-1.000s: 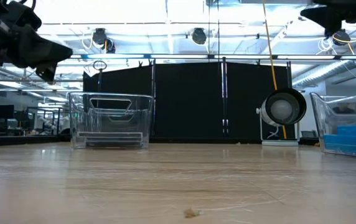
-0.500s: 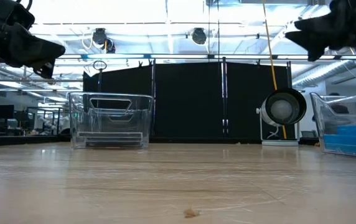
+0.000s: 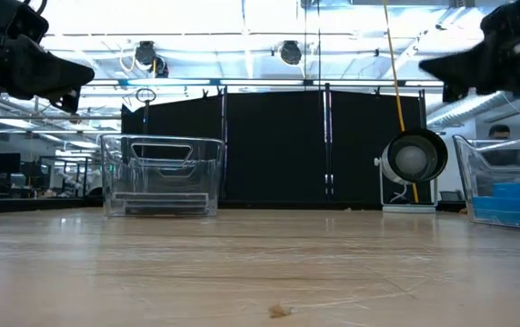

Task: Pick & place jewel cases by type
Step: Adjust the left transparent bin

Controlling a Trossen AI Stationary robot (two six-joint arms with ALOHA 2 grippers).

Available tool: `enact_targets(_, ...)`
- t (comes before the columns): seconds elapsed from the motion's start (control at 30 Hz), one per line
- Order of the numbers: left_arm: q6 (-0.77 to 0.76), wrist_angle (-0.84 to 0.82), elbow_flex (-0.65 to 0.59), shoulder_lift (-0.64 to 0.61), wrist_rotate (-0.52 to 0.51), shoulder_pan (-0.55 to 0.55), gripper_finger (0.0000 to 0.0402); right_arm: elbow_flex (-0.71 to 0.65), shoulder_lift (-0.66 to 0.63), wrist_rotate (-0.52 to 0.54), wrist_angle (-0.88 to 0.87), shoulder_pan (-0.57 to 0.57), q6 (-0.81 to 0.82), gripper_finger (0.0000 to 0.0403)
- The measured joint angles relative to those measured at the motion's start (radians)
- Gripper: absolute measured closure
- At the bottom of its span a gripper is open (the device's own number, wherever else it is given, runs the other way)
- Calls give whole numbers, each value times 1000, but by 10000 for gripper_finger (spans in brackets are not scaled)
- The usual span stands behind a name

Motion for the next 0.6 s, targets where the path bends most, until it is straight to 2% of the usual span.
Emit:
enact_targets(0.17,-17,-1,0,19,1,0,389,-1,1,-7,-106,0,3,402)
enact_targets(0.37,-14,-1,0,33,0,0,397,-2,0,-21,-121,0,0,402)
enact_targets(0.6,-13,0,0,32,-5,0,371,-3,0,-20,-124,0,17,403)
